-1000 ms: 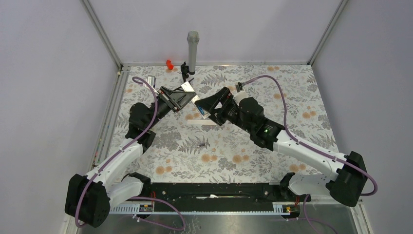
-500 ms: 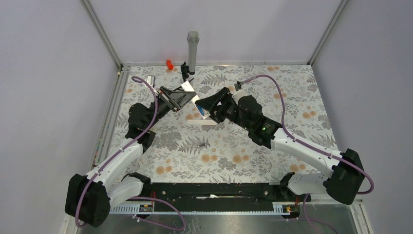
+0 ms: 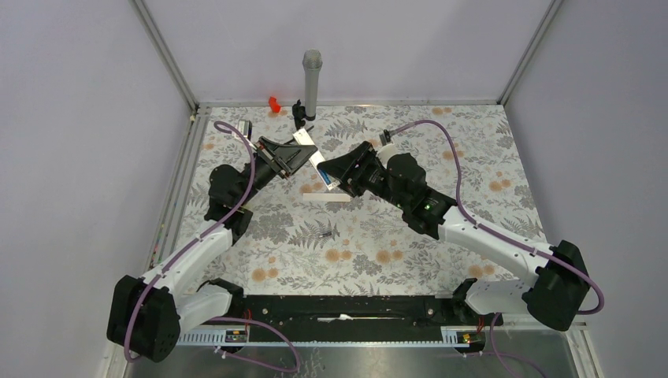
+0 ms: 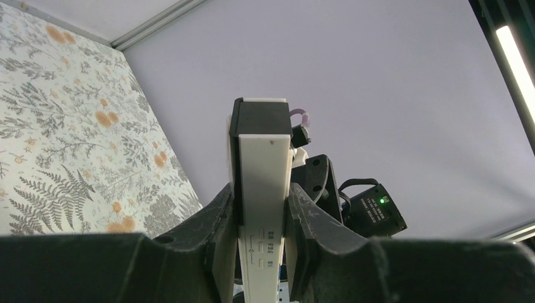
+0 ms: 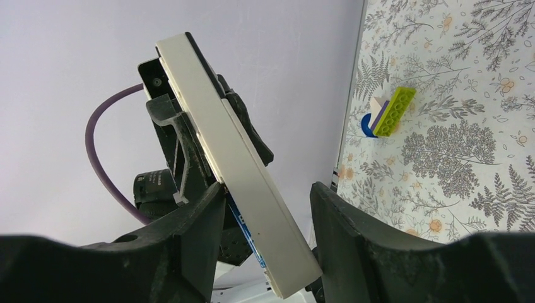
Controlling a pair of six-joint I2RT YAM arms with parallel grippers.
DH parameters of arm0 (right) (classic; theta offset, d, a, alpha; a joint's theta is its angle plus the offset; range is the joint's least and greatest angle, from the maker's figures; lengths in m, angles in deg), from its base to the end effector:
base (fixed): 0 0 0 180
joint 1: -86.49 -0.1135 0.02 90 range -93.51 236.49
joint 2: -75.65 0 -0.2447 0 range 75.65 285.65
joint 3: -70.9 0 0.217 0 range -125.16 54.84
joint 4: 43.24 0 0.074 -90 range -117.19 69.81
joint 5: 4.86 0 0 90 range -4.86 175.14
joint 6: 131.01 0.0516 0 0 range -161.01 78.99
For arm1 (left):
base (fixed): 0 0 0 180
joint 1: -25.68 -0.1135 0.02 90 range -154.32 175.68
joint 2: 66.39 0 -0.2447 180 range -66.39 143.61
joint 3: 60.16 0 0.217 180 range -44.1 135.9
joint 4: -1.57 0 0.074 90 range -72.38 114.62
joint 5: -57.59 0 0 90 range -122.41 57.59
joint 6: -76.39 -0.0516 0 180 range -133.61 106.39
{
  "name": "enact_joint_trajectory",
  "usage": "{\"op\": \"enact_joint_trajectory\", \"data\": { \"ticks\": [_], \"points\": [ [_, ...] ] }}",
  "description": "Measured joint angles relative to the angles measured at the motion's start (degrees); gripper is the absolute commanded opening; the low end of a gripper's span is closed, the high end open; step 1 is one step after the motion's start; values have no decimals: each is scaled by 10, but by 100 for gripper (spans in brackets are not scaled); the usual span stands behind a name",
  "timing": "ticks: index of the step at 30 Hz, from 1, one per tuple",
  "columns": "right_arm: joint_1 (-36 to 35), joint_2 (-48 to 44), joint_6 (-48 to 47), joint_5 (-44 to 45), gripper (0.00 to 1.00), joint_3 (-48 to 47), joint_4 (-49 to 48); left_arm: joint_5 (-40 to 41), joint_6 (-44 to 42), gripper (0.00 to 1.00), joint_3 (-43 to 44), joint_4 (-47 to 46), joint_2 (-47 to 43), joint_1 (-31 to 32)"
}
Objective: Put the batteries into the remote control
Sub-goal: Load the battery into the remote control.
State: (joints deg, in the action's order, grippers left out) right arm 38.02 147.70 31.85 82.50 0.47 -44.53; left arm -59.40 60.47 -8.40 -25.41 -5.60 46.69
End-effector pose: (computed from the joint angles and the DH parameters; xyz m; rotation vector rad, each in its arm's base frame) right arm 0.1885 0.2165 0.3394 0.3500 1.8204 1.6273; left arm 0.2054 -0.1040 0.3300 -0.2162 1.4873 -1.6792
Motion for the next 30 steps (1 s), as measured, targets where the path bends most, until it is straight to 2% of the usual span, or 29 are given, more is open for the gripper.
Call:
{"op": "enact_joint_trajectory", "data": {
  "ticks": [2,6,8,13,15,18,21,26,30],
  "points": [
    [1,-1,-2,0,38,3,-3,0,4,0,4,5,2,-1],
    [2,-2,-12,0,40,3,-3,-7,24,0,7,8,10,-6],
    [3,-2,-17,1,49,3,-2,-16,41,0,7,-3,21,-13],
    [5,-2,-37,-1,90,3,12,-31,80,0,7,-29,49,-24],
    [7,-2,-52,-6,98,3,22,-33,78,0,7,-30,49,-28],
    [8,-7,-93,-15,98,3,24,-34,50,0,7,-14,46,-38],
    [14,-22,-136,-16,94,3,43,-33,3,0,7,33,32,-50],
    [45,-37,-224,-33,80,-1,102,-8,-111,0,8,170,-17,-78],
    [46,-2,-324,-56,79,-26,195,40,-188,0,14,287,-61,-93]
  ]
}}
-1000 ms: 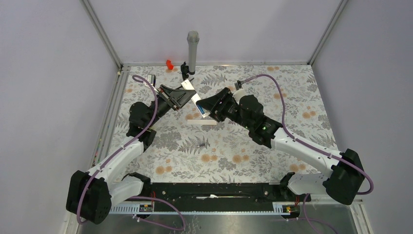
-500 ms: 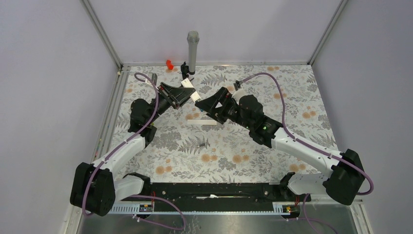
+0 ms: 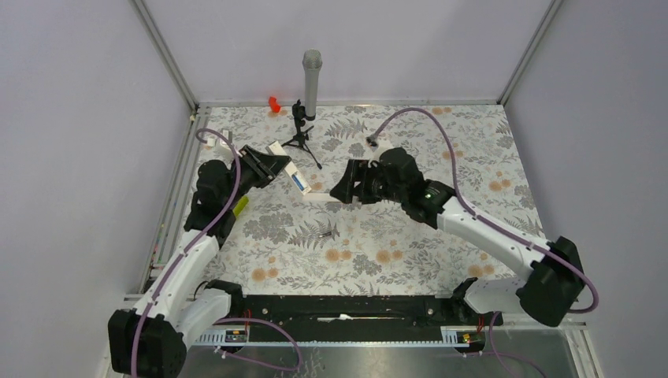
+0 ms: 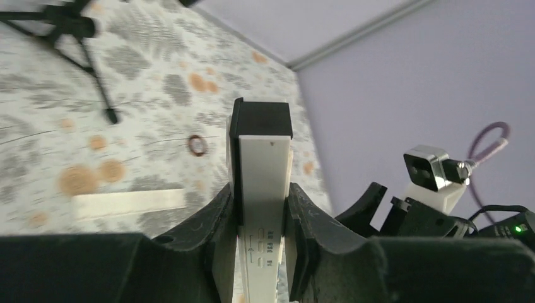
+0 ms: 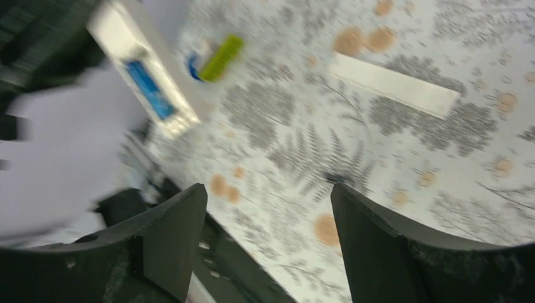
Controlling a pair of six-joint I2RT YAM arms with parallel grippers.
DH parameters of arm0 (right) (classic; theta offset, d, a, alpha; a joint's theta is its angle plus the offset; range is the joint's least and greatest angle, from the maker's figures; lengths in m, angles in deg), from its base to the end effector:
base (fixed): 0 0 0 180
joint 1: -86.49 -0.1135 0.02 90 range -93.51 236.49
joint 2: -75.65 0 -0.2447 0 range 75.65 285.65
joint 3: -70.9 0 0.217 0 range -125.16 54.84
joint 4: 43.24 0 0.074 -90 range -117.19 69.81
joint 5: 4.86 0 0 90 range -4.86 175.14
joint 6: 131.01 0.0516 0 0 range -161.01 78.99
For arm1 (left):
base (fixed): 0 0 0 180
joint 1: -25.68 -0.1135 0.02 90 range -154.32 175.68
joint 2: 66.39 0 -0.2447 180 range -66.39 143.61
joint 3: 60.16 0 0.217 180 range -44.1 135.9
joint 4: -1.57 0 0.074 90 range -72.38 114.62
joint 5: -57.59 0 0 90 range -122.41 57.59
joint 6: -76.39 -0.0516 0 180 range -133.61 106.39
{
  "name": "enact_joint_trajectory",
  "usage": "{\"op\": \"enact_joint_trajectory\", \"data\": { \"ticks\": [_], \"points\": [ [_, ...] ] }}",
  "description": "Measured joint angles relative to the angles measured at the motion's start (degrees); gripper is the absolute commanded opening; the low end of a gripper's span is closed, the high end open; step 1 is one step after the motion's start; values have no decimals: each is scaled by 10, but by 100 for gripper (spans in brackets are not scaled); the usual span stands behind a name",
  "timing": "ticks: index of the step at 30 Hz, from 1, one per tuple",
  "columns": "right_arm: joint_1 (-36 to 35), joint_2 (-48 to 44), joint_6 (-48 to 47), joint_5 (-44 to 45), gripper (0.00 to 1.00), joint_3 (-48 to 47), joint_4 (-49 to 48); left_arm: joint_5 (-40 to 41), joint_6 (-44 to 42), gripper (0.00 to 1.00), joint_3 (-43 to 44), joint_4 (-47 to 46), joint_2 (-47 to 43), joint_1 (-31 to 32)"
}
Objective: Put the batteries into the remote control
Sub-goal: Load the battery into the remote control, then pick up the battery from the center of the board.
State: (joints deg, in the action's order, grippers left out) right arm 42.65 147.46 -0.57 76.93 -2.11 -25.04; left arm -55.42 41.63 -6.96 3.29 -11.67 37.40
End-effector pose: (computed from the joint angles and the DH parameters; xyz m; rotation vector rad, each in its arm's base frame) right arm 0.1970 0.1994 0.3139 -0.1677 2.0230 1.1143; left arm 0.2083 -0.0638 0.3006 -0.3335 1.7366 -1.2001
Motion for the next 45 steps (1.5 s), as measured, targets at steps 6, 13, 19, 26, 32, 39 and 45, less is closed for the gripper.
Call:
{"op": "enact_joint_trajectory", "data": {
  "ticks": [6,13,19,26,32,39,45],
  "points": [
    [-39,116,-117,24,74,-43,134,92,-74,0,2,133,-68,-10],
    [-56,219,47,46,66,-74,163,136,-116,0,2,190,-110,-17],
    [-63,257,166,47,64,-76,152,97,-136,0,14,215,-123,-20],
    [-73,306,263,52,63,-91,165,62,-167,0,24,220,-147,-20],
    [-83,331,305,73,62,-122,206,45,-183,0,24,221,-156,-20],
    [-84,372,337,73,59,-138,219,35,-188,0,26,221,-156,-20],
    [-85,399,347,65,54,-164,229,34,-188,0,26,221,-157,-20]
  ]
}}
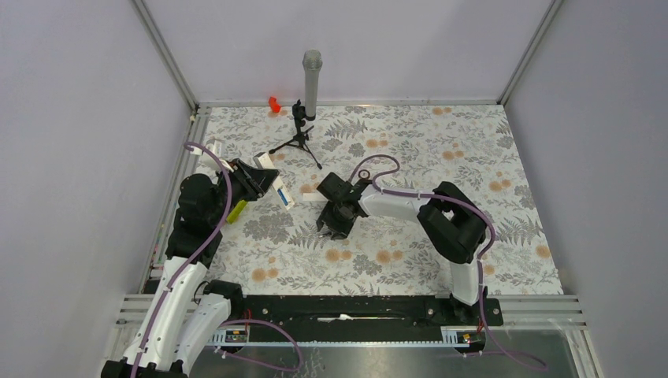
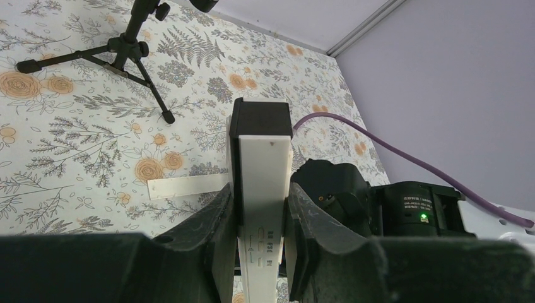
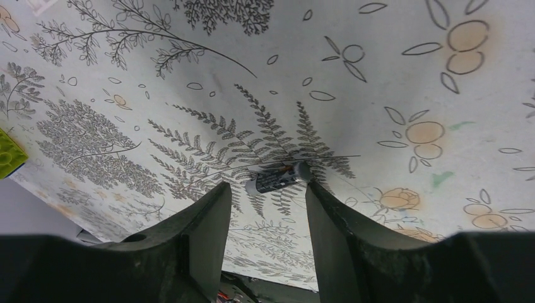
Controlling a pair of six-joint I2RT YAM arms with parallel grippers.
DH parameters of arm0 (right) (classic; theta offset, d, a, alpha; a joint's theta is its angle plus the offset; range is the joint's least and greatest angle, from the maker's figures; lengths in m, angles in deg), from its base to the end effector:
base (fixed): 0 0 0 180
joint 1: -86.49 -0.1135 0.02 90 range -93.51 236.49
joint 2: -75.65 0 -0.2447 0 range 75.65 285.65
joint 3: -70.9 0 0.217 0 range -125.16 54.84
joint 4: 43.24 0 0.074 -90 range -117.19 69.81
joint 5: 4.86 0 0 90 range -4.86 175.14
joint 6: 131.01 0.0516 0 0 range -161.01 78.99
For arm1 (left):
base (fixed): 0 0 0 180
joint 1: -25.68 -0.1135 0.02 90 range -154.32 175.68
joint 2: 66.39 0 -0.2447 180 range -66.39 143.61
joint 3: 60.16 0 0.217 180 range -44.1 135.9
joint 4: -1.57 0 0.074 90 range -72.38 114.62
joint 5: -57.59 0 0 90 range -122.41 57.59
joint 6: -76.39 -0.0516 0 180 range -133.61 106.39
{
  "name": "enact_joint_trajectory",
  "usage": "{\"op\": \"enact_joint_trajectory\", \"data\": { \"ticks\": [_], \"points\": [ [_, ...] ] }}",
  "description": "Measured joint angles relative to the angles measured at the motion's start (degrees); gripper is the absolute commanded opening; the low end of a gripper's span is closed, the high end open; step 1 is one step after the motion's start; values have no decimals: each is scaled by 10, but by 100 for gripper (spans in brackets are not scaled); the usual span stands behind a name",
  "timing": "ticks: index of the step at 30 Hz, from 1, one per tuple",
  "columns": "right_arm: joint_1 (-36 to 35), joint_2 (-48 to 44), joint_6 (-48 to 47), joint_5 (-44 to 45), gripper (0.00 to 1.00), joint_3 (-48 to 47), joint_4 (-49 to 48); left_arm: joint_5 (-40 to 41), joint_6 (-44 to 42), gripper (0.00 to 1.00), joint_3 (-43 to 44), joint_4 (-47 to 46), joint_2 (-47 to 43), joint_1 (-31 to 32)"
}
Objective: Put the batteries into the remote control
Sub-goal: Pick up the battery from the center of the board.
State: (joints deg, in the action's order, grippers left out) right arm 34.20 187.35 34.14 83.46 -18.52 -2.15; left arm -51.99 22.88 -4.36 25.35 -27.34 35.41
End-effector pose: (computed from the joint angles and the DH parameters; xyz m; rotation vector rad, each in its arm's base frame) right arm 0.2236 0.2917 0.1463 0.5638 2.8392 0.6330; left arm 0.1542 -0.0440 0.3152 -0.1450 1.7614 -0.8836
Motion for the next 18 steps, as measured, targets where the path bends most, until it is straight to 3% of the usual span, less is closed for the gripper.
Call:
{"op": "enact_joint_trajectory", "data": {
  "ticks": [10,18],
  "points": [
    [-1,73,-5,-25,46,-106,66,21,0,0,0,12,-7,0],
    [-1,74,1,-21,43,-109,92,49,0,0,0,21,-23,0]
  ]
}}
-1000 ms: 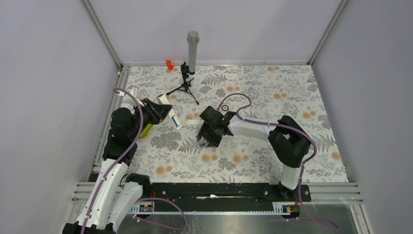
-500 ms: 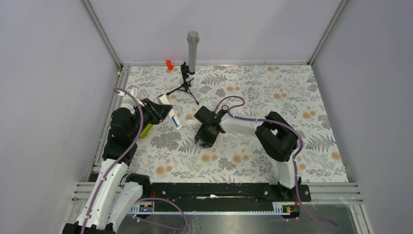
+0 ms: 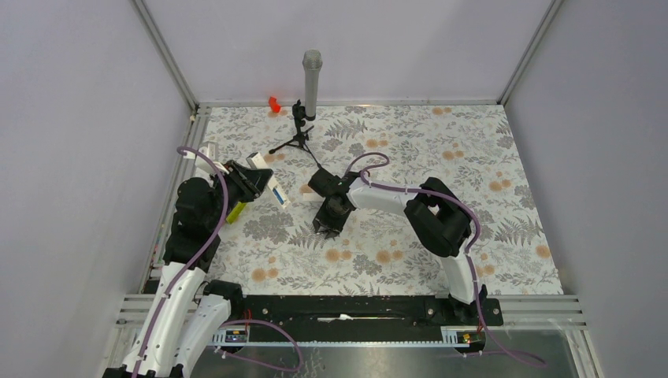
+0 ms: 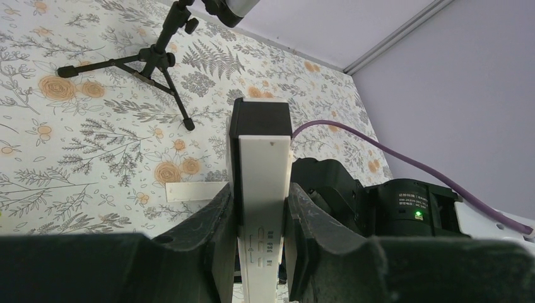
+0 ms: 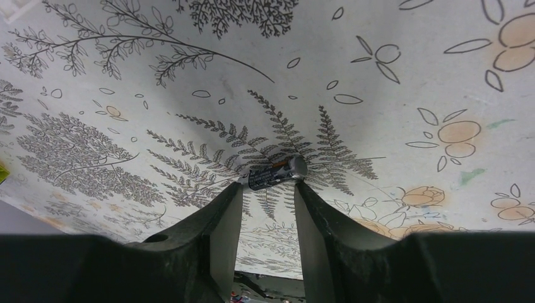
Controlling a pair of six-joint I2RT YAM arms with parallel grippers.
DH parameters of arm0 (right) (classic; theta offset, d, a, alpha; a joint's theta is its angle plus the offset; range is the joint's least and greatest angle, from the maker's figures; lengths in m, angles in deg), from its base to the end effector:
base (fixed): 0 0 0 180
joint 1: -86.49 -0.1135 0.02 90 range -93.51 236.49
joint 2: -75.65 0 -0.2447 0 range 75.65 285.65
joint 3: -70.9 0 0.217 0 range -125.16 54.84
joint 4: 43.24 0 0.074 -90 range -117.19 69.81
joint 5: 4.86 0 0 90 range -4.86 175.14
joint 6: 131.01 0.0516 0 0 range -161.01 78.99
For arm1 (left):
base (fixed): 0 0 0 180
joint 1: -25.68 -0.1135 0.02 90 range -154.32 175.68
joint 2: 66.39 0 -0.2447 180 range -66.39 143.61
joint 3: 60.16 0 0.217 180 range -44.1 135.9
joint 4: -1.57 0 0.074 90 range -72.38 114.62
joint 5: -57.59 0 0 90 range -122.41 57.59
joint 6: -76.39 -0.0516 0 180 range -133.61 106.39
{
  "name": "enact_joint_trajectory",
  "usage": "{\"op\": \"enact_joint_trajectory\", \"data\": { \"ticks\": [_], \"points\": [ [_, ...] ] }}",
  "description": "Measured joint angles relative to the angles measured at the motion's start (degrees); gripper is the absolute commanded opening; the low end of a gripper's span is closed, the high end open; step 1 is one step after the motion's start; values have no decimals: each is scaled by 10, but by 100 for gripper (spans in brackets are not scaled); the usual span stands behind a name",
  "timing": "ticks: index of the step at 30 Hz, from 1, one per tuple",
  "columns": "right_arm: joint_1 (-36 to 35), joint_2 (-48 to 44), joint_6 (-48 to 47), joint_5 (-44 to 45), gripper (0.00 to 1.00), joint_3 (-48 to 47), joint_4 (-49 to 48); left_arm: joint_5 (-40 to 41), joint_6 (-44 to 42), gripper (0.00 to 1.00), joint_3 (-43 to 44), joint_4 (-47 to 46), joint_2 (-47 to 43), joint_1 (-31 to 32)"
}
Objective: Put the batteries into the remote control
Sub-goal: Pick up the battery from the center of the board.
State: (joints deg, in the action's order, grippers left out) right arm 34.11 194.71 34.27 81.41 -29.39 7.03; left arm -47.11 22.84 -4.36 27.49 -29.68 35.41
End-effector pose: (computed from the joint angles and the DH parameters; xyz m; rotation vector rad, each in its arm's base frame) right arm 0.2349 0.3103 0.1404 0.5760 2.9344 0.5394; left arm 0.1475 -0.0386 0.3160 -0.2086 1.7416 -0.8132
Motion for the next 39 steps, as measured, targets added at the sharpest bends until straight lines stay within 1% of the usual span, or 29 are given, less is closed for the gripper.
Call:
{"op": "enact_joint_trajectory", "data": {
  "ticks": [3,11,13,16,17,19,22,24,28,32,34,37,38,39],
  "points": [
    [0,0,4,3,40,-1,3,7,0,0,0,3,0,0],
    [3,9,13,34,38,-21,19,15,0,0,0,10,0,0],
    [3,12,14,44,34,-27,21,15,0,0,0,10,0,0],
    [5,15,15,53,23,-31,24,16,0,0,0,10,0,0],
    [7,16,16,57,22,-32,24,16,-1,0,0,10,0,0],
    [9,17,15,63,23,-35,27,17,-1,0,0,10,0,0],
    [13,22,12,75,31,-44,28,17,-2,0,0,10,-2,0],
    [14,29,4,79,34,-57,34,17,-3,0,0,10,-4,0],
    [14,48,-16,87,34,-90,42,19,-3,0,0,10,-7,0],
    [14,54,-24,87,32,-98,45,24,-5,0,0,10,-7,0],
    [14,55,-24,87,29,-101,48,29,-5,0,0,11,-10,0],
    [14,58,-27,87,14,-106,53,39,-6,0,0,12,-19,0],
    [14,60,-29,86,10,-108,56,42,-7,0,0,12,-23,0],
    [14,63,-30,86,8,-112,59,45,-7,0,0,12,-27,0]
  ]
}}
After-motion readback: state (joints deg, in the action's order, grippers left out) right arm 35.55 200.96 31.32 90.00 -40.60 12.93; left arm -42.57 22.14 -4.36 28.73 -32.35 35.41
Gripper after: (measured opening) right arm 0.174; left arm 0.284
